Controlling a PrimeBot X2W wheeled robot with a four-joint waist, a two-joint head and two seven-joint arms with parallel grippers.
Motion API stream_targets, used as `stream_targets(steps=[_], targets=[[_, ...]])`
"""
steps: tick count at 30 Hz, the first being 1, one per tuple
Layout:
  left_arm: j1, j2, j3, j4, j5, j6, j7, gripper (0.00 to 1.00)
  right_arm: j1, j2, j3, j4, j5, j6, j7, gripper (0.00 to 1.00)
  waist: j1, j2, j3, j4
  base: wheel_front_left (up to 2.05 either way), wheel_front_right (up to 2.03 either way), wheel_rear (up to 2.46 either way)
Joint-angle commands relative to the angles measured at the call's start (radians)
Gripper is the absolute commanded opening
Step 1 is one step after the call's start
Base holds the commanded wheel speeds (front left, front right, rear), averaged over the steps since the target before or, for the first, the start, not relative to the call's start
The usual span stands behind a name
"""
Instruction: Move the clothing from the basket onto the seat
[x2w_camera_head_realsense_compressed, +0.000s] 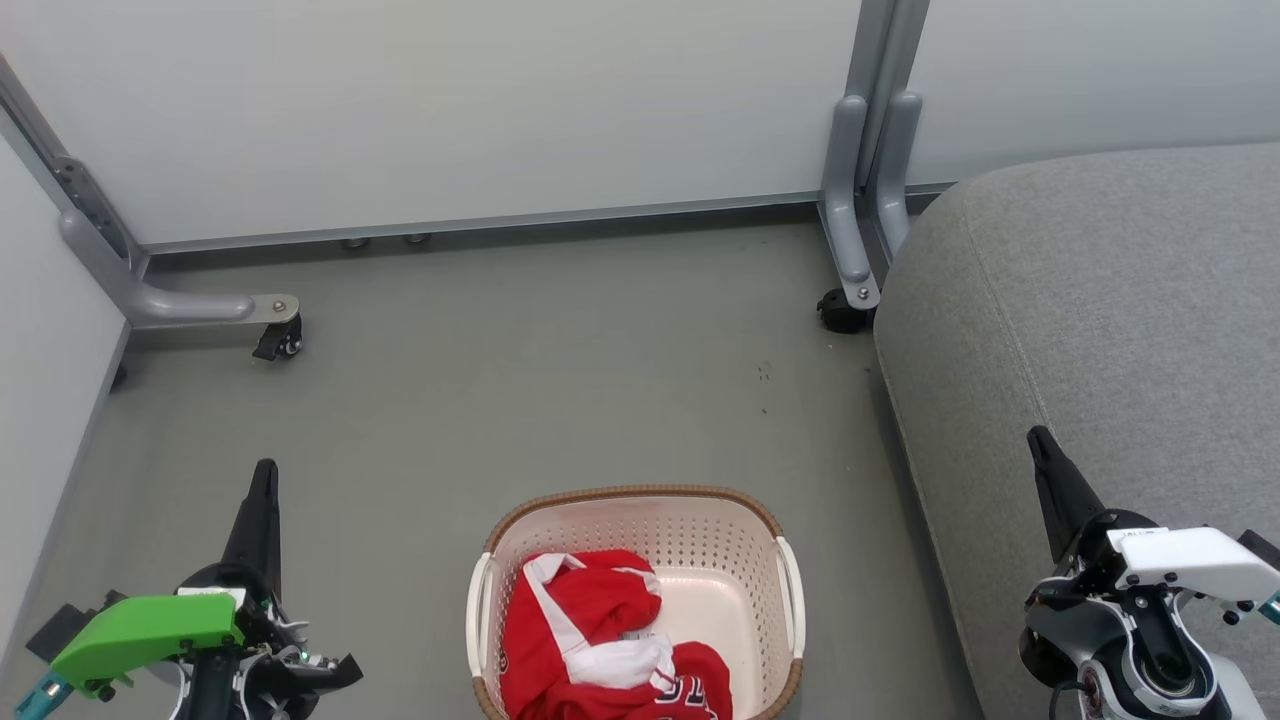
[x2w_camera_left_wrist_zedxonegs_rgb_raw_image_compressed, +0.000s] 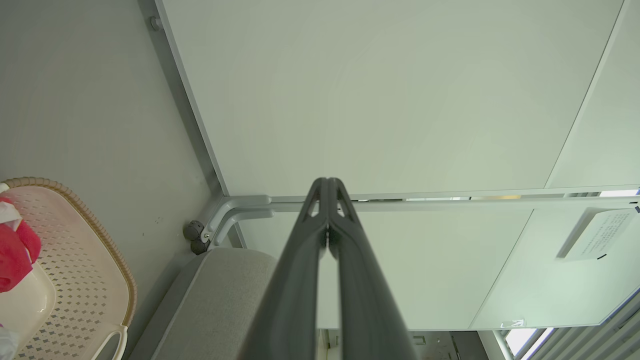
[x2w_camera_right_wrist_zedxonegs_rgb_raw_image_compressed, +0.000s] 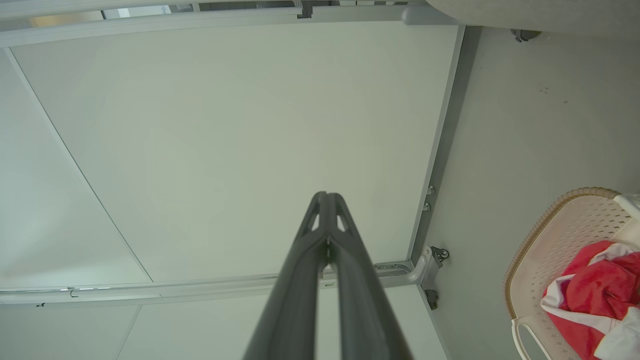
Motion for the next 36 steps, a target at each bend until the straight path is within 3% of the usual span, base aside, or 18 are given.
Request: stream_targets(steps=[1, 2, 12, 18, 36], targets=[[-0.013, 0.001, 0.001, -0.001, -0.004, -0.005, 0.004, 0.00, -0.009, -0.002, 0.000, 0.001, -0.005, 0.001, 0.001, 0.00, 0.0000, 0.0000, 0.000, 0.000, 0.00, 0.00, 0.00], [0.000, 0.000, 0.000, 0.000, 0.000, 0.000, 0.000, 1.00, 0.000, 0.000, 0.000, 0.000, 0.000, 0.000, 0.000, 1.00, 0.0000, 0.0000, 0.000, 0.000, 0.00, 0.00, 0.00], [-0.014, -0.001, -0.052, -0.005, 0.007, 0.000, -0.042, 1.00, 0.004, -0.001, 0.023, -0.013, -0.020, 0.000, -0.038, 1.00, 0.0000, 0.0000, 0.002, 0.000, 0.00, 0.00, 0.00], [-0.025, 0.004, -0.081, -0.029, 0.082, 0.000, -0.071, 1.00, 0.002, -0.017, 0.045, -0.029, -0.092, 0.000, -0.070, 1.00, 0.0000, 0.0000, 0.003, -0.001, 0.00, 0.00, 0.00], [-0.012, 0.006, -0.105, -0.112, 0.503, -0.001, -0.146, 1.00, 0.022, -0.024, 0.070, -0.134, -0.565, 0.000, -0.146, 1.00, 0.0000, 0.0000, 0.008, -0.003, 0.00, 0.00, 0.00]])
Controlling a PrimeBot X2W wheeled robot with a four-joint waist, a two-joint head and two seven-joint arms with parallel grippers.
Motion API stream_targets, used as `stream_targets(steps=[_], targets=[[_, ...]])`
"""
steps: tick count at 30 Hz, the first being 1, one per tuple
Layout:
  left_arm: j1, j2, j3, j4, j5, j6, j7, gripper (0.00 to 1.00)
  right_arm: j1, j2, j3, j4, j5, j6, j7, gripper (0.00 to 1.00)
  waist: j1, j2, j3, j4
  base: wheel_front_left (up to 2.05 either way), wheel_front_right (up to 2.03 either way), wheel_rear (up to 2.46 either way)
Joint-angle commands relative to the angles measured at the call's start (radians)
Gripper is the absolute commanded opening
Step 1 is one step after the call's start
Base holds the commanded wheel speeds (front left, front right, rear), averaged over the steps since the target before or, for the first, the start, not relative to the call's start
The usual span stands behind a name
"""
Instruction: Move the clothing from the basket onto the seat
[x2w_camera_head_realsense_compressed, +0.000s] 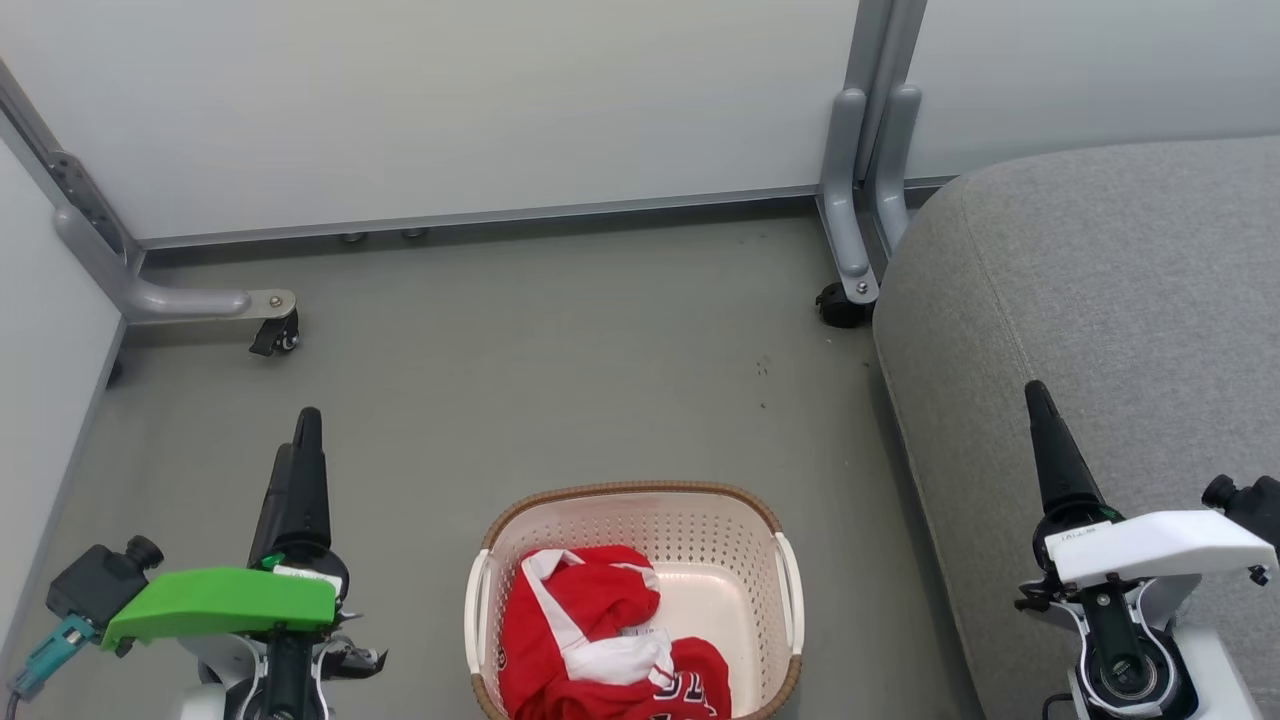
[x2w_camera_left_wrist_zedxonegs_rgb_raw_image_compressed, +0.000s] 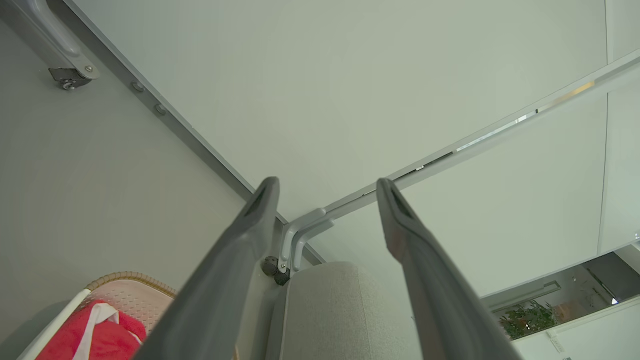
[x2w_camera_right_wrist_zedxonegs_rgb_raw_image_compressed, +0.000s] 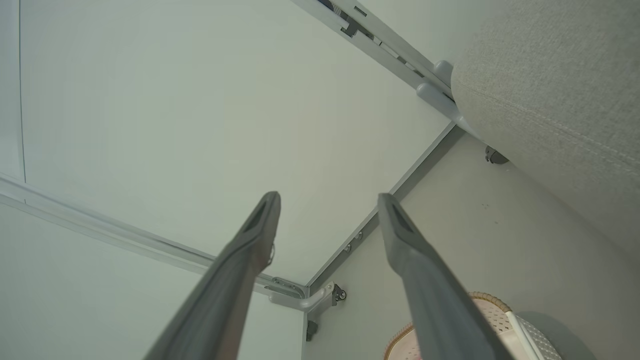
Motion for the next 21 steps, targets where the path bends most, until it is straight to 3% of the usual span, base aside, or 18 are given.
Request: stream_targets(steps=[1, 21], targets=[[-0.018, 0.009, -0.003, -0.022, 0.046, -0.003, -0.012, 1.00, -0.002, -0.008, 0.008, -0.023, -0.050, 0.001, -0.013, 1.00, 0.0000, 0.0000, 0.000, 0.000, 0.00, 0.00, 0.00], [0.014, 0.007, -0.024, -0.041, 0.398, -0.003, -0.079, 1.00, 0.013, -0.016, 0.060, -0.037, -0.389, 0.001, -0.080, 1.00, 0.0000, 0.0000, 0.006, -0.002, 0.00, 0.00, 0.00]])
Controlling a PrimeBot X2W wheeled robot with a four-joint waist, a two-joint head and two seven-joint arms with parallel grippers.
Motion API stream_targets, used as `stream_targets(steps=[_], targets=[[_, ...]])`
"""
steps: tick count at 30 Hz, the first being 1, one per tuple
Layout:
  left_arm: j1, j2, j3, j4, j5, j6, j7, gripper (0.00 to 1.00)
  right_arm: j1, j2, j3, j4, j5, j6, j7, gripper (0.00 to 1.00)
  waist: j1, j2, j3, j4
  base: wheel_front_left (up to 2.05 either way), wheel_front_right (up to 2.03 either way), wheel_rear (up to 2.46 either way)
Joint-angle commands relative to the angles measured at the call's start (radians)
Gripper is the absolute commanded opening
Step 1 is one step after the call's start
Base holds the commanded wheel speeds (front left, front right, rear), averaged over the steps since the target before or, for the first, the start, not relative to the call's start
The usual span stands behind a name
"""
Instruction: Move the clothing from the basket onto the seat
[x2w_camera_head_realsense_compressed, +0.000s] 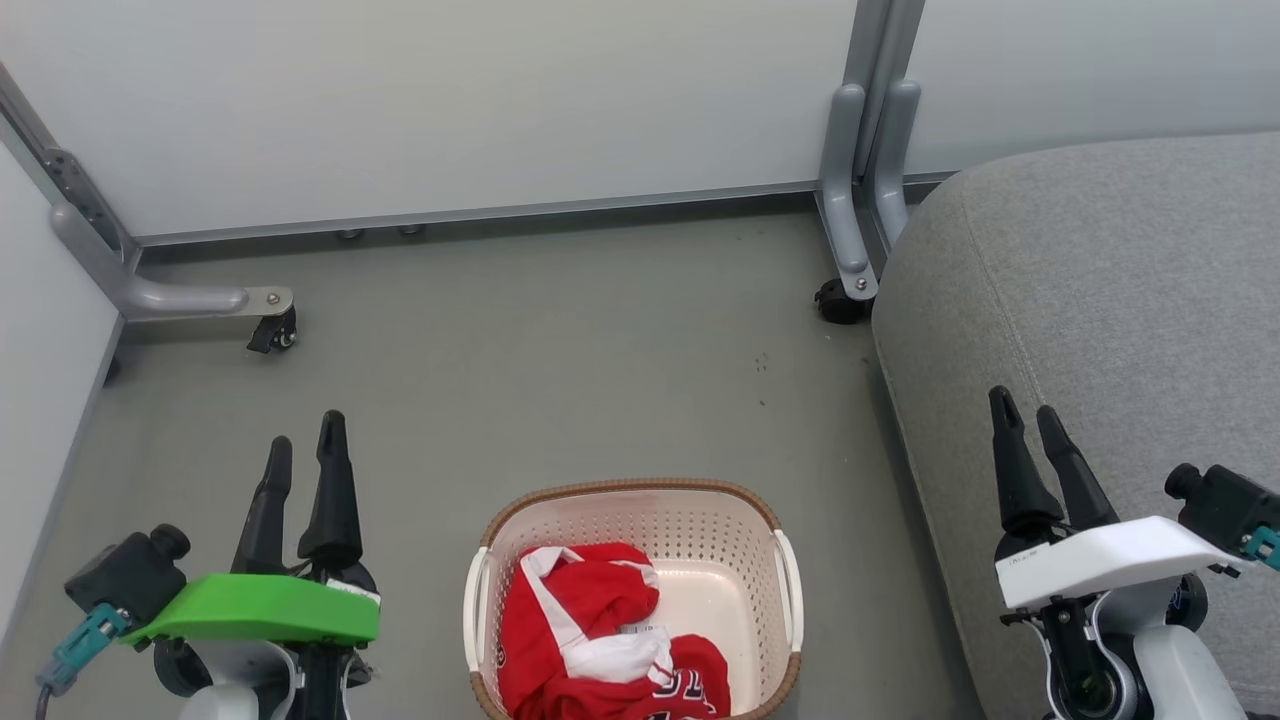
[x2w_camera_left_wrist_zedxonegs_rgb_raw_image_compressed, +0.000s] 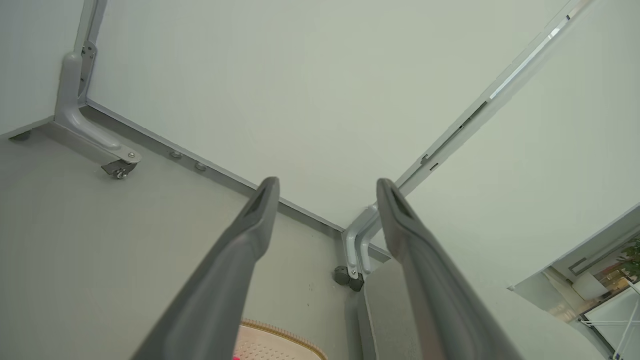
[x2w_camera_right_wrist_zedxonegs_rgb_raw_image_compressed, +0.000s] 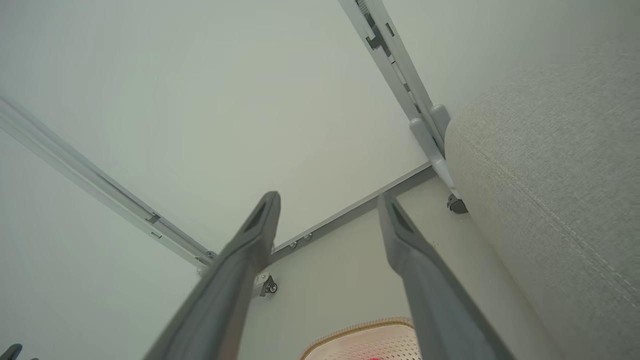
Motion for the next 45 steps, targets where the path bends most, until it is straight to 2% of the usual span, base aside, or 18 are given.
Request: stream_targets(steps=[1, 24, 45], targets=[[-0.002, 0.007, -0.005, -0.015, 0.038, -0.003, -0.011, 1.00, 0.000, -0.004, 0.002, -0.014, -0.038, 0.000, -0.011, 1.00, 0.0000, 0.0000, 0.000, 0.000, 0.00, 0.00, 0.00], [0.023, 0.009, -0.029, 0.013, 0.324, -0.004, -0.073, 1.00, 0.014, 0.004, 0.036, 0.028, -0.293, 0.001, -0.074, 1.00, 0.0000, 0.0000, 0.002, -0.001, 0.00, 0.00, 0.00], [0.037, 0.009, -0.042, 0.062, 0.494, -0.004, -0.121, 1.00, 0.017, 0.010, 0.056, 0.062, -0.459, 0.001, -0.099, 1.00, 0.0000, 0.0000, 0.001, -0.001, 0.00, 0.00, 0.00]])
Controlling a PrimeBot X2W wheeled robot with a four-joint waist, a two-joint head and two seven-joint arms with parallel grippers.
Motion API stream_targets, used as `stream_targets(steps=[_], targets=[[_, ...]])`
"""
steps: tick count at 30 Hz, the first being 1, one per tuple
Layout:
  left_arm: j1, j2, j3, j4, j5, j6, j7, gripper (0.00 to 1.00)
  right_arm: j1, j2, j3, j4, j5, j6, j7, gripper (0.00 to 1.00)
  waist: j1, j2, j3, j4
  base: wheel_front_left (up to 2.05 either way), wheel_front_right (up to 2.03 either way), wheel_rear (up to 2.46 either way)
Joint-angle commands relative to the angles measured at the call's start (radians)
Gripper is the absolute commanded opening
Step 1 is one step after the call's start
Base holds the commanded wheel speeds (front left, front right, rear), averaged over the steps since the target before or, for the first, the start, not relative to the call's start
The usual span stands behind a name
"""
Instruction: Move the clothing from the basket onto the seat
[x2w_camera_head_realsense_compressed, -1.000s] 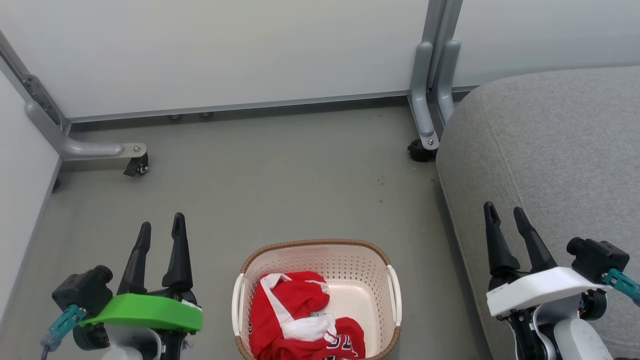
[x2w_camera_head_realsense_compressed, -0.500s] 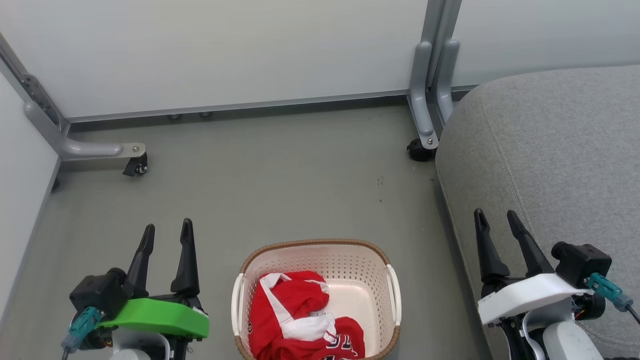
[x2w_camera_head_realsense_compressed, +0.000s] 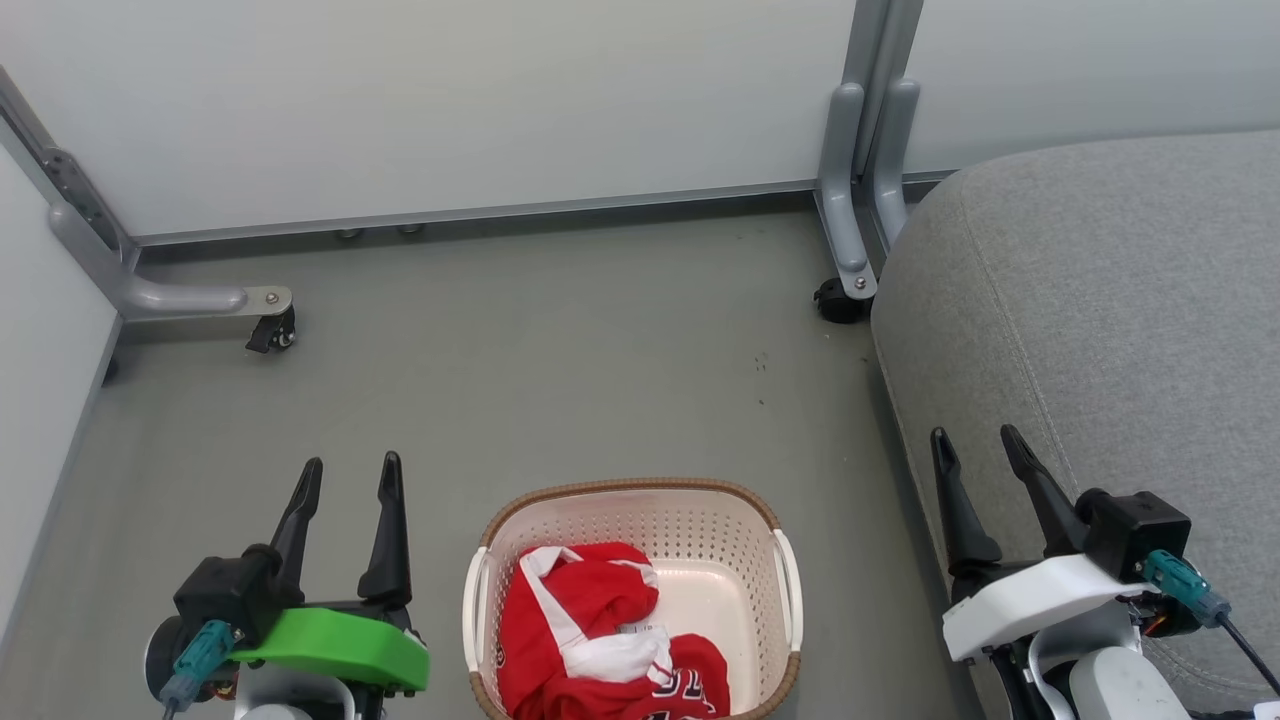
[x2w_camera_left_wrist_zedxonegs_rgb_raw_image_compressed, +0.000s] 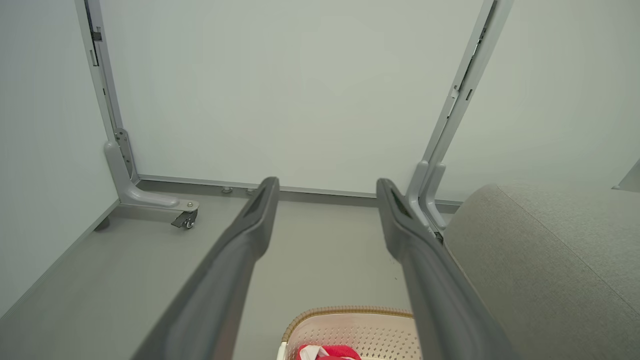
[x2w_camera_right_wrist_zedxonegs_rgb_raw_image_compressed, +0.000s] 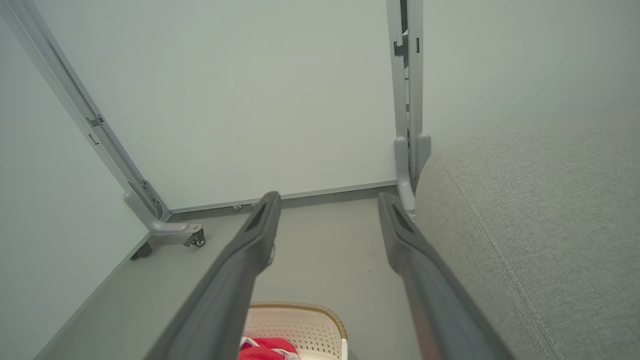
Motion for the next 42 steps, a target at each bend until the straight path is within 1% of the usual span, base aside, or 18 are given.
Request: stream_targets(steps=[1, 18, 28, 33, 42], targets=[[0.011, 0.008, 0.000, -0.001, 0.027, -0.003, -0.010, 1.00, 0.001, 0.002, 0.002, -0.002, -0.024, 0.000, -0.008, 1.00, 0.0000, 0.0000, 0.000, 0.000, 0.00, 0.00, 0.00], [0.013, 0.006, 0.004, 0.036, 0.151, -0.001, -0.042, 1.00, 0.003, 0.006, 0.007, -0.008, -0.141, 0.000, -0.023, 1.00, 0.0000, 0.0000, 0.012, 0.000, 0.00, 0.00, 0.00], [0.018, 0.006, 0.004, 0.048, 0.199, 0.006, -0.060, 1.00, 0.011, 0.009, 0.003, -0.013, -0.196, 0.000, -0.036, 1.00, 0.0000, 0.0000, 0.015, 0.001, 0.00, 0.00, 0.00], [0.019, 0.005, 0.005, 0.049, 0.179, 0.014, -0.058, 1.00, 0.011, 0.011, -0.004, -0.011, -0.173, 0.000, -0.035, 1.00, 0.0000, 0.0000, 0.015, 0.002, 0.00, 0.00, 0.00], [0.022, 0.005, 0.003, 0.047, 0.166, 0.024, -0.058, 1.00, 0.013, 0.012, -0.006, -0.015, -0.173, 0.000, -0.033, 1.00, 0.0000, 0.0000, 0.016, 0.003, 0.00, 0.00, 0.00]])
